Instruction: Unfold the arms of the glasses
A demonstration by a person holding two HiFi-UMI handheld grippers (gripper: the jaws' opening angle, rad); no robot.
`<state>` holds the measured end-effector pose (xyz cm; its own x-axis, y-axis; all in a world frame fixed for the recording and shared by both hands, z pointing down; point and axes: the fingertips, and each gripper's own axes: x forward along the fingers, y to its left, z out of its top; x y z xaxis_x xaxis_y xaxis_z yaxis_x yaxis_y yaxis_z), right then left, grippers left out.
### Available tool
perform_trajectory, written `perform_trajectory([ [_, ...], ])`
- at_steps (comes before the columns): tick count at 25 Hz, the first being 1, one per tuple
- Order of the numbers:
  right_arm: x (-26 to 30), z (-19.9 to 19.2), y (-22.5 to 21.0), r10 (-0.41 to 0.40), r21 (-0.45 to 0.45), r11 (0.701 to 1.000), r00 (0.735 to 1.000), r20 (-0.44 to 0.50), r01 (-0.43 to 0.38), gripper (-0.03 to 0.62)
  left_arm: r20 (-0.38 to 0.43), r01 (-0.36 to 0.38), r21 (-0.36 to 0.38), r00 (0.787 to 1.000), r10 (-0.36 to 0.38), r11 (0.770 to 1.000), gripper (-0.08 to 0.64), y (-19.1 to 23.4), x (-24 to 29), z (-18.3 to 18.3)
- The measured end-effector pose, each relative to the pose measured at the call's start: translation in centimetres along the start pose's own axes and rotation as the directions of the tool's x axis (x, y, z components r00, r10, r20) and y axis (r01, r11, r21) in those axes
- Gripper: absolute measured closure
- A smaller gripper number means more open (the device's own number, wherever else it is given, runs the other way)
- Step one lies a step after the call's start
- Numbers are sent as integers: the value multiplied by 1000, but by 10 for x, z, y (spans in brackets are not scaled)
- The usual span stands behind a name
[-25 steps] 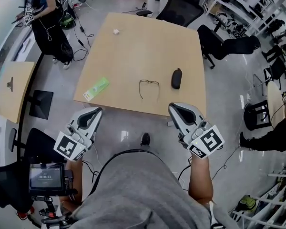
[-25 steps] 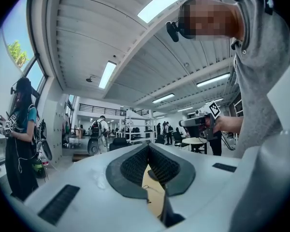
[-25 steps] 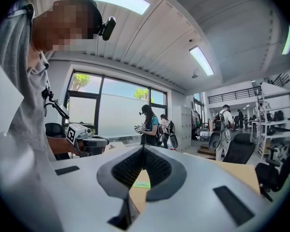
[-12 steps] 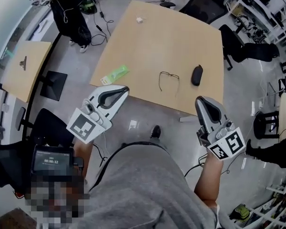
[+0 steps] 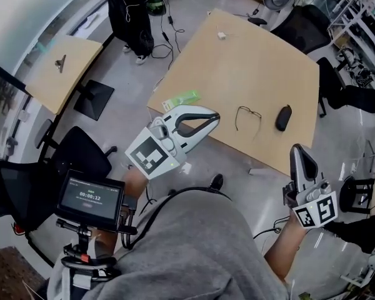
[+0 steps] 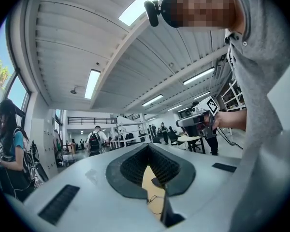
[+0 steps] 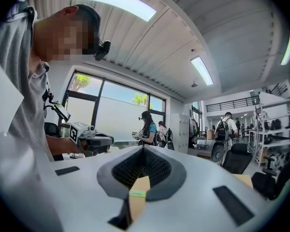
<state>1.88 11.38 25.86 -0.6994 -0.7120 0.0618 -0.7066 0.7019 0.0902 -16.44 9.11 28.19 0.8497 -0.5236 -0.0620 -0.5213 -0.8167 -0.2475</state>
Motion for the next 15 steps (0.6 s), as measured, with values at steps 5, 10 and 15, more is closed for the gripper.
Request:
perform_trajectory([
  [5, 4, 0, 1, 12, 9, 1000, 1000, -10, -11, 584, 9, 9, 3, 1000, -9, 1000, 554, -2, 4, 4],
  [10, 11, 1, -3, 30, 10, 1000, 999, -18, -30, 584, 15, 1, 4, 1000, -2, 1000, 554, 0, 7, 10],
  [15, 17, 8, 3, 53, 8, 999, 998, -20, -53, 584, 14, -13, 5, 1000, 13, 1000, 554, 4, 1, 17],
])
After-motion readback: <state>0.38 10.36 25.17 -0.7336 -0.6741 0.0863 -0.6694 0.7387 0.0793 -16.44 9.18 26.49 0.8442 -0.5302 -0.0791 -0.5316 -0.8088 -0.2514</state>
